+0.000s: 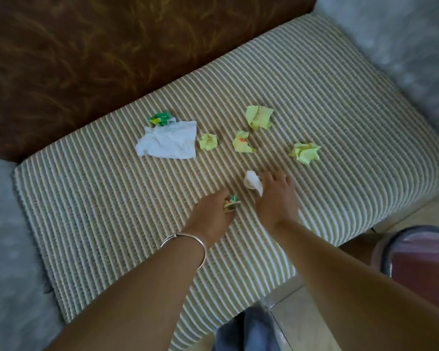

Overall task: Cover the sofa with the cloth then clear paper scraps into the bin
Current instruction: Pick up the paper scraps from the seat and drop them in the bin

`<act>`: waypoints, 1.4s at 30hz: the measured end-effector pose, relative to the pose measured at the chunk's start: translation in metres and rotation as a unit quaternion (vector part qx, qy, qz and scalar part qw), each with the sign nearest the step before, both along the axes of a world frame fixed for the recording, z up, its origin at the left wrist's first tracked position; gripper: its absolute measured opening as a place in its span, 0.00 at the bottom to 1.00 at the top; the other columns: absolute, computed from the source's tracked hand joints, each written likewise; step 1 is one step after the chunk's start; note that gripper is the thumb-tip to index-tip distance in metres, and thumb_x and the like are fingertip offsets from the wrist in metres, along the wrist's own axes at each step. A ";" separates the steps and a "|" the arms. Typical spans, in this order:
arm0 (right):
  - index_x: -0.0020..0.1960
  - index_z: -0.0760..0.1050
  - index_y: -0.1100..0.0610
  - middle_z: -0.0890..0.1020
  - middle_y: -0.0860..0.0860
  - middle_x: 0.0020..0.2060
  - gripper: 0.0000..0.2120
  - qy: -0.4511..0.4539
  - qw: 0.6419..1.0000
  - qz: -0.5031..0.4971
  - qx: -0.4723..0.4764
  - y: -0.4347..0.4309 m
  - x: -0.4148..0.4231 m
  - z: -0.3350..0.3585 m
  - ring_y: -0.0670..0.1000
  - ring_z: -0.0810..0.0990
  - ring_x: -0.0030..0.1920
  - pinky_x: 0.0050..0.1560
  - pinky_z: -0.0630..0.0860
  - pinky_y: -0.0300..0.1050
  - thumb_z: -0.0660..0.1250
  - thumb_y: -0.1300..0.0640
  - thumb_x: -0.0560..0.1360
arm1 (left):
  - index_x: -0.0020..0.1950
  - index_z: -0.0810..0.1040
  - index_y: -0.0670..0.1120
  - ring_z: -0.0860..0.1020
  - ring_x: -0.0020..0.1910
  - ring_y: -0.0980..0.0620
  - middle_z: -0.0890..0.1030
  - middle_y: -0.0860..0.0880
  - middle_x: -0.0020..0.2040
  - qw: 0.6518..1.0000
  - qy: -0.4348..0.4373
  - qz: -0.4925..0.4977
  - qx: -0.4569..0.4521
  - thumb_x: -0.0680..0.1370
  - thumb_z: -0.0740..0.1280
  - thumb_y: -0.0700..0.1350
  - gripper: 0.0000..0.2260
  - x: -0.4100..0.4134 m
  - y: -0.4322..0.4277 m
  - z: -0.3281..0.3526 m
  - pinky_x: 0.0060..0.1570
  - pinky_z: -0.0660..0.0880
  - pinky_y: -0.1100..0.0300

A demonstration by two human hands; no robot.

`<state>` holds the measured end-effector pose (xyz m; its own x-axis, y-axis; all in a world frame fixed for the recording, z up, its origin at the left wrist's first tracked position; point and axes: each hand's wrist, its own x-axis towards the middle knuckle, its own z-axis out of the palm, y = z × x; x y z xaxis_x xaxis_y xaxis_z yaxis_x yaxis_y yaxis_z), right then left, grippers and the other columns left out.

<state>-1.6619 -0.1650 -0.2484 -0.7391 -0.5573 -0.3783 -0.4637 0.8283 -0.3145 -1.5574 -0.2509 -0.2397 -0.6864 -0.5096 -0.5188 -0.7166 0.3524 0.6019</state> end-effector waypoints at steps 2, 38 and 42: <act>0.65 0.70 0.58 0.75 0.55 0.61 0.17 -0.063 0.994 -0.067 -0.054 0.000 -0.007 0.012 0.56 0.72 0.63 0.58 0.71 0.48 0.62 0.62 0.76 | 0.60 0.74 0.45 0.81 0.43 0.39 0.81 0.44 0.48 0.994 0.018 0.070 0.076 0.78 0.63 0.43 0.11 -0.013 0.005 0.005 0.41 0.80 0.45; 0.42 0.79 0.55 0.80 0.54 0.37 0.14 -0.280 0.753 -0.581 -0.133 0.427 -0.197 -0.074 0.58 0.79 0.45 0.52 0.76 0.54 0.60 0.48 0.76 | 0.73 0.62 0.49 0.66 0.71 0.40 0.66 0.45 0.73 0.915 -0.175 0.121 0.343 0.77 0.52 0.64 0.29 -0.261 0.416 -0.073 0.69 0.65 0.44; 0.44 0.75 0.56 0.80 0.56 0.43 0.07 -0.277 0.792 -0.518 -0.164 0.396 -0.207 -0.057 0.55 0.78 0.44 0.55 0.77 0.57 0.63 0.52 0.75 | 0.64 0.72 0.42 0.75 0.62 0.39 0.77 0.38 0.63 0.955 -0.107 0.106 0.255 0.79 0.56 0.54 0.20 -0.266 0.388 -0.056 0.63 0.72 0.44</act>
